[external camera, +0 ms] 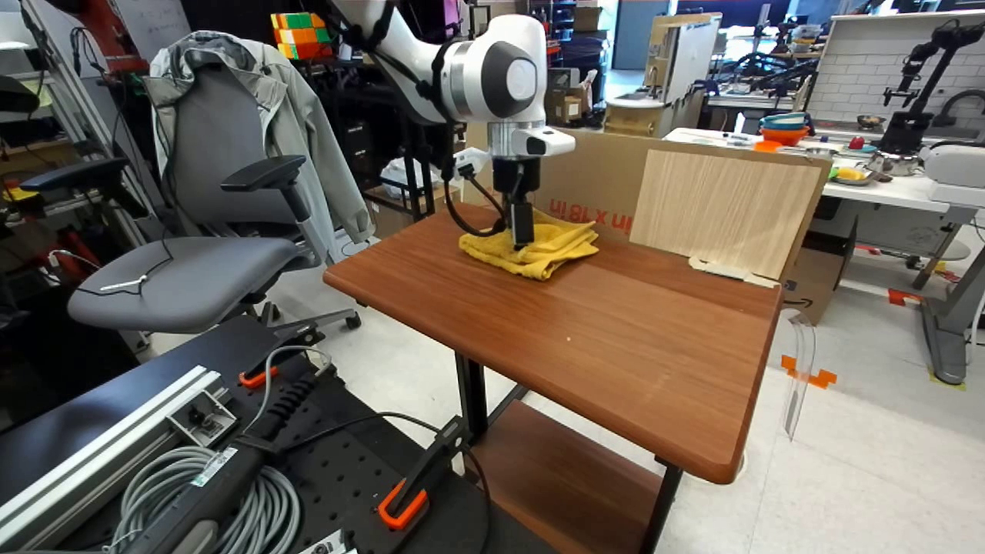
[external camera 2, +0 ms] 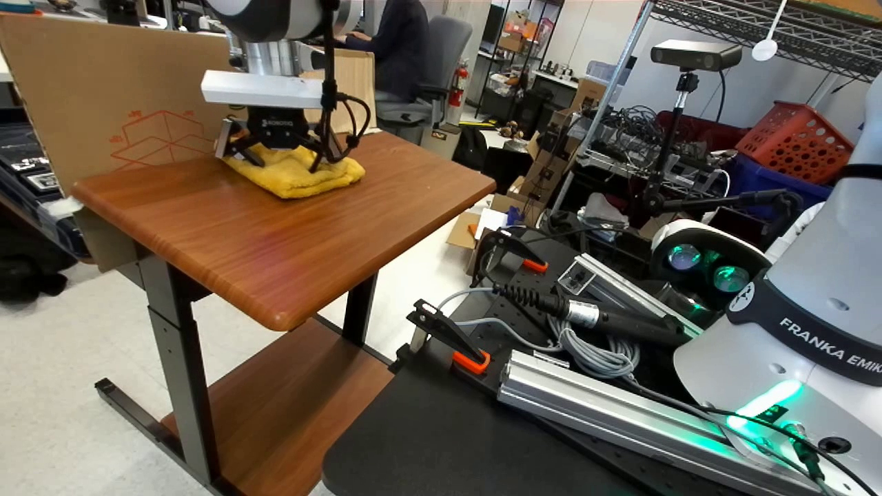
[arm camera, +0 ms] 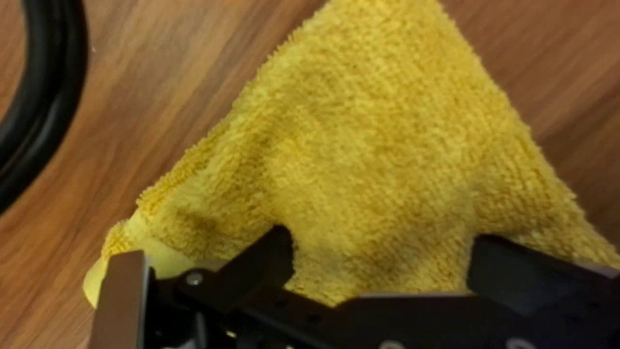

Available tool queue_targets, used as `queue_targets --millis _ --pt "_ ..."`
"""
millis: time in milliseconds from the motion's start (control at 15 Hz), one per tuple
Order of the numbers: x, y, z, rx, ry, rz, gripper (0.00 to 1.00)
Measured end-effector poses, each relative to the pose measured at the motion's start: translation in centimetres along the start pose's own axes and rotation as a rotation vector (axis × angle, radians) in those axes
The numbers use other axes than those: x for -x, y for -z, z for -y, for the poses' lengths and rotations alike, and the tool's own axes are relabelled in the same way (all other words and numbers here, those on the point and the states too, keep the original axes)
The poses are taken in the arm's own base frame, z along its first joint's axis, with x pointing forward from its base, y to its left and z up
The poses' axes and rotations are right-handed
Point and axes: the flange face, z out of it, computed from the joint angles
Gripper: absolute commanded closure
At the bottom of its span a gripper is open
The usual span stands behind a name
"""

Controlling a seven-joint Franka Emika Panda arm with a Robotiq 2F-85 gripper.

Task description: Use the yellow towel to wipe the table

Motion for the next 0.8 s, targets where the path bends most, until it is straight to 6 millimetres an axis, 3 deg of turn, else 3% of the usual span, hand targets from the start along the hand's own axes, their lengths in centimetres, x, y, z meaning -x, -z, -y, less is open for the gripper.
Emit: queue_targets --millis 267,467,600,800 --pt "8.8 0.7 3.9 0.045 0.205 -0.034 0.0" --pt "14.6 1.0 5.3 0.063 0.345 -0.019 0.0" --pt "16.2 0.9 5.0 0.084 0.402 0.01 0.0" --pt "15.5 0.4 2.8 0.164 0.411 0.066 0.0"
